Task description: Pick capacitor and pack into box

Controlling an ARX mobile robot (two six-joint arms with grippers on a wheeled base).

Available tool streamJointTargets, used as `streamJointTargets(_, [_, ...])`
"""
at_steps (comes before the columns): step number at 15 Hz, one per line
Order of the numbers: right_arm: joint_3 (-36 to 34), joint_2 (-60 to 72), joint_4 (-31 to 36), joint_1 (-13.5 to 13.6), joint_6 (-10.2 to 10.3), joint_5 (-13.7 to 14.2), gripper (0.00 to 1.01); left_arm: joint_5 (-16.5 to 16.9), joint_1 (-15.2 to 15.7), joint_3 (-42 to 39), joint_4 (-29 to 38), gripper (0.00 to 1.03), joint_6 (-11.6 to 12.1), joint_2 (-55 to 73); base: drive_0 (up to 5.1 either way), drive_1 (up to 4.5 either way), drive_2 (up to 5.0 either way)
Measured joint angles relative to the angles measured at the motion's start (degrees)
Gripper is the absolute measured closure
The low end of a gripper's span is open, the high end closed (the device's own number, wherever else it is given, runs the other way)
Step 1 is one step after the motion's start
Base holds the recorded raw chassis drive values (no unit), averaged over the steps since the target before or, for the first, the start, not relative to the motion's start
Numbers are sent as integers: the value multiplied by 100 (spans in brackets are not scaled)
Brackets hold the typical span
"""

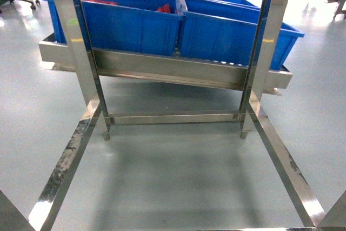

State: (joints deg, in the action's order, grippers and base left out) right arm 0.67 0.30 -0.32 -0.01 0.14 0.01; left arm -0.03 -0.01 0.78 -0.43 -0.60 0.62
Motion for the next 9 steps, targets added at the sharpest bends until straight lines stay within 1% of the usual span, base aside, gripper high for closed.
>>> streamJointTargets(2, [0, 0, 9, 0, 0, 0, 3, 0, 0, 0, -4, 59, 0, 0, 0, 0, 0])
streamJointTargets(9, [0, 0, 4, 0, 0, -2, 3, 4, 0, 0, 7, 59, 0, 0, -475, 261, 261])
